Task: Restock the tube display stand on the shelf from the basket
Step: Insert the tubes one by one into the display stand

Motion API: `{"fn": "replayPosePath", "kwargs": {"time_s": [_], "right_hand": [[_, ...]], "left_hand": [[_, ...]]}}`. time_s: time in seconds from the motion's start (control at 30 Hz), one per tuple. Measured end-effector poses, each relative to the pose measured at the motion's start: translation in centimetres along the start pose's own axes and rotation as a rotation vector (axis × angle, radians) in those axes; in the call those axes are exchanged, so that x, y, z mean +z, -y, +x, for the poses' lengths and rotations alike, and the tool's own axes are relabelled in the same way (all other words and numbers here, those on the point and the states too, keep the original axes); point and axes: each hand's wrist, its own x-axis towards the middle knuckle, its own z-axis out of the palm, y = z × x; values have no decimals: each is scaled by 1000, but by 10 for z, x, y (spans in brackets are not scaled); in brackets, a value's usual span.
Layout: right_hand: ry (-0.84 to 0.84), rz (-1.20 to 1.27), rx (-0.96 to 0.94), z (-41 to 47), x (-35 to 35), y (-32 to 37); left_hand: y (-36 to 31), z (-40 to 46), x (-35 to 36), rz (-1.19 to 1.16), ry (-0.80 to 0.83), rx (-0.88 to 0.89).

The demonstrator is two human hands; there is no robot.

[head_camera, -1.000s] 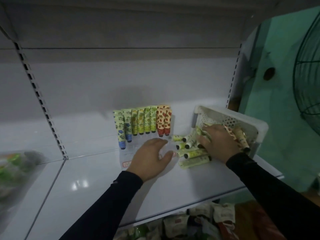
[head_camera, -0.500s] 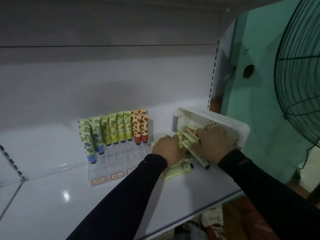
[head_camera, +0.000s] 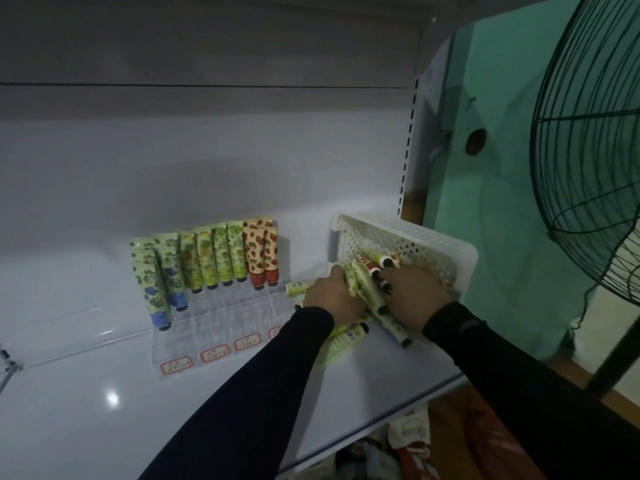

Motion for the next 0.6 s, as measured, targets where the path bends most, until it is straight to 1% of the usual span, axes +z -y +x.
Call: {"fn": "replayPosePath", "kwargs": {"time_s": [0.1, 0.17, 0.3, 0.37, 0.47, 0.53, 0.6], "right_hand": [[-23, 14, 15, 0, 3, -3], [-27, 23, 39, 1, 3, -6], [0, -29, 52, -1, -2, -5], [-20, -58, 50, -3, -5, -3], [-126, -69, 29, -5, -8, -1], [-208, 20, 21, -2, -10, 0], [-342, 118, -6, -1, -12, 3]], "left_hand": [[-5, -5, -1, 72, 28, -6], [-10, -7, -3, 100, 17, 8], [-10, -10, -6, 32, -10, -34], [-7, -14, -9, -102, -34, -58], [-6, -23, -17, -373, -61, -58], [-7, -28, -23, -511, -82, -56], [-9, -34, -29, -666, -82, -67]]}}
